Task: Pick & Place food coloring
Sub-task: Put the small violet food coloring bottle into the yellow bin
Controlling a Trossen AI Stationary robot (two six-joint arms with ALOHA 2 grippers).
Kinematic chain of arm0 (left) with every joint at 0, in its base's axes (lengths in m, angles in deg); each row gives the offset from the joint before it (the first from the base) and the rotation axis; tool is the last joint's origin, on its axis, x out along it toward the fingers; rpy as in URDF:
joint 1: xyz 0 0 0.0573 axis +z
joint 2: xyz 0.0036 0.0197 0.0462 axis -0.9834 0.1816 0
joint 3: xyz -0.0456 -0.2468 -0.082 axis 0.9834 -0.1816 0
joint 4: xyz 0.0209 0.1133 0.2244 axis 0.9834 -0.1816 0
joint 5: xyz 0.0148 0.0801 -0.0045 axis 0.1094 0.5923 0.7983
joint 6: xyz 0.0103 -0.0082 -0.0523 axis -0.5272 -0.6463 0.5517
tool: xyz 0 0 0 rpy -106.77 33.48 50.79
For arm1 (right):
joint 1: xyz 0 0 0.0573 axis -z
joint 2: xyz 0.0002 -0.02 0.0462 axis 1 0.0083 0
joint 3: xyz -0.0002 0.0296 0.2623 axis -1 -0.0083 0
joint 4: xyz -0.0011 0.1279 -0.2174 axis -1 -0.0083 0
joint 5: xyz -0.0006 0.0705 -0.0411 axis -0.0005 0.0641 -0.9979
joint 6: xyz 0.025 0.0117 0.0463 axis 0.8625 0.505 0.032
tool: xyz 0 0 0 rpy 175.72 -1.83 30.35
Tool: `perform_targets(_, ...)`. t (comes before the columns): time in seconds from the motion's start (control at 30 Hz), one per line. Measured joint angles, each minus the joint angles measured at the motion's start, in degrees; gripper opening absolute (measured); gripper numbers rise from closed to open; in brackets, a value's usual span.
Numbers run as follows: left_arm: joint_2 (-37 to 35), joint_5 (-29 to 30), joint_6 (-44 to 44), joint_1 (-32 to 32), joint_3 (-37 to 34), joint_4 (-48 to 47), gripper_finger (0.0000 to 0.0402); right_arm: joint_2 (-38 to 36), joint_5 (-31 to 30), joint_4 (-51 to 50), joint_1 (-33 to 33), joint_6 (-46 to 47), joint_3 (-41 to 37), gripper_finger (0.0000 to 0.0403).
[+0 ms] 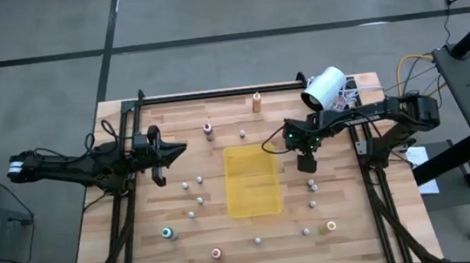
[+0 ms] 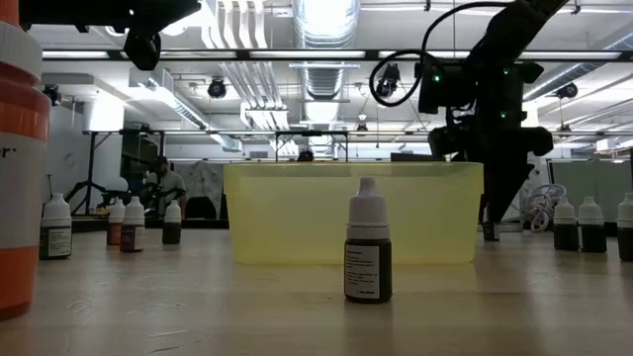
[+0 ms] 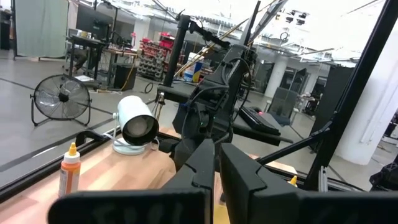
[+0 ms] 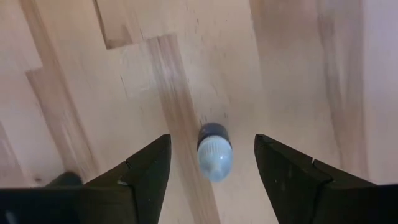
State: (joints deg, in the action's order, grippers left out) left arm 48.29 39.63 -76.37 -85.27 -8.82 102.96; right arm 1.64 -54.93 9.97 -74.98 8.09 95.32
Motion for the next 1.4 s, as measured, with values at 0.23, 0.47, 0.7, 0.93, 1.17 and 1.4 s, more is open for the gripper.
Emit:
perform_targets(0.23,0.0,0.0,0.0,0.0,-0.3,0.0,0.0000,0.0,0.0,-0.4,0.1,-0.6,0.0,0.0194)
perform_targets(0.47,0.0,0.0,0.3,0.0,-1.0,0.0,0.0000,0.1,0.0,-0.4,0.2,-0.7,0.0,0.0143)
perform_targets(0.7,0.0,0.0,0.3,0.0,-1.0,0.0,0.0000,0.1,-0.1,-0.6,0.2,-0.6,0.0,0.0075)
perform_targets(0.93,0.0,0.0,0.3,0.0,-1.0,0.0,0.0000,0.0,-0.1,-0.6,0.2,0.0,0.0,0.0053)
perform_targets(1.17,0.0,0.0,0.3,0.0,-1.0,0.0,0.0000,-0.3,1.2,-5.2,0.1,0.9,4.3,0.0058)
perform_targets(1.4,0.0,0.0,0.3,0.0,-1.0,0.1,0.0000,-0.3,4.4,-9.5,-0.3,0.7,15.7,0.0056)
